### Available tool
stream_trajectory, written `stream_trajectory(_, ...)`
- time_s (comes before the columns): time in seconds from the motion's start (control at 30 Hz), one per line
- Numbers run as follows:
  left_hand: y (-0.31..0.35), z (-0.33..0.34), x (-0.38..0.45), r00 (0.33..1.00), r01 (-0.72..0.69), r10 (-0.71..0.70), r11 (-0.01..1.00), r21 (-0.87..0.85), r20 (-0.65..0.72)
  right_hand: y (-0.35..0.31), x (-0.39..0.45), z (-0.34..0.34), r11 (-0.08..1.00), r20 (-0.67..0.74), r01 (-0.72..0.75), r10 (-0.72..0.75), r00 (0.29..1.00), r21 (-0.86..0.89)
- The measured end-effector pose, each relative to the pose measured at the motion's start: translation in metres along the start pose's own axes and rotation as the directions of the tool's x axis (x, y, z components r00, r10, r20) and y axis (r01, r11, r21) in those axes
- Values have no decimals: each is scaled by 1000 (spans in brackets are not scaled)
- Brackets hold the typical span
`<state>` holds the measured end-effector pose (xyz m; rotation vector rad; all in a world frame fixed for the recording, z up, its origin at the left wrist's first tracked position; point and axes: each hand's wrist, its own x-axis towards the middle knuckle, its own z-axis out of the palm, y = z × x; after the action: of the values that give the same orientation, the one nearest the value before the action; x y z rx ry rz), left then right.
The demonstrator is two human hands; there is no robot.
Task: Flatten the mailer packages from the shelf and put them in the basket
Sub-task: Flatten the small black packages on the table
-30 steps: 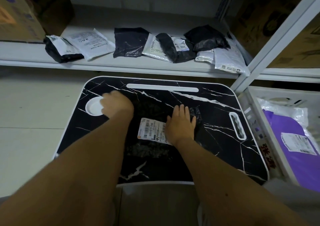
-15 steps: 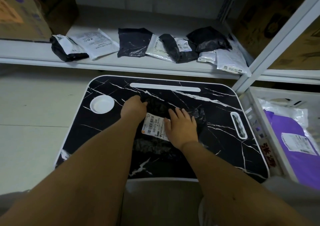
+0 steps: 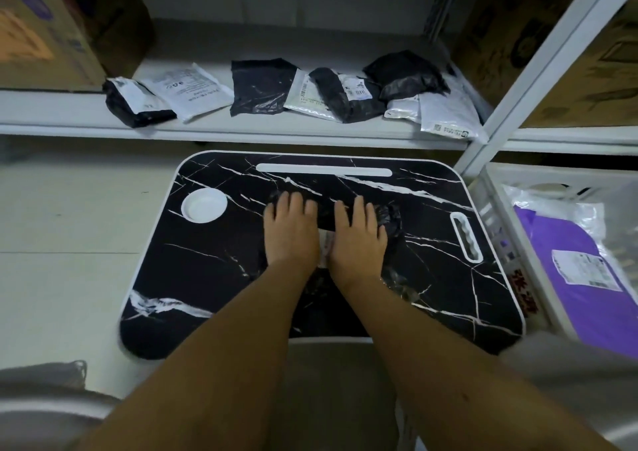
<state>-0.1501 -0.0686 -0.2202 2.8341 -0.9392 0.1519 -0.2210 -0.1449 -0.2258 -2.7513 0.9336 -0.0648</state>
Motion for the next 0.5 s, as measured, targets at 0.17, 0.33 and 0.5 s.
stream_trajectory(0.17, 0, 16, -38, 953, -103, 119, 992, -71, 279, 7, -31, 12, 999, 156, -21, 27, 987, -39)
stream_trajectory(0.33, -20, 10, -51, 894, -1, 21, 999, -46, 447, 18, -35, 11, 986, 212, -154, 165, 963, -66)
stream_trajectory(0.5, -19, 9, -54, 874, 125, -107, 992, -7, 475, 26, -37, 10, 989, 215, -145, 148, 965, -31)
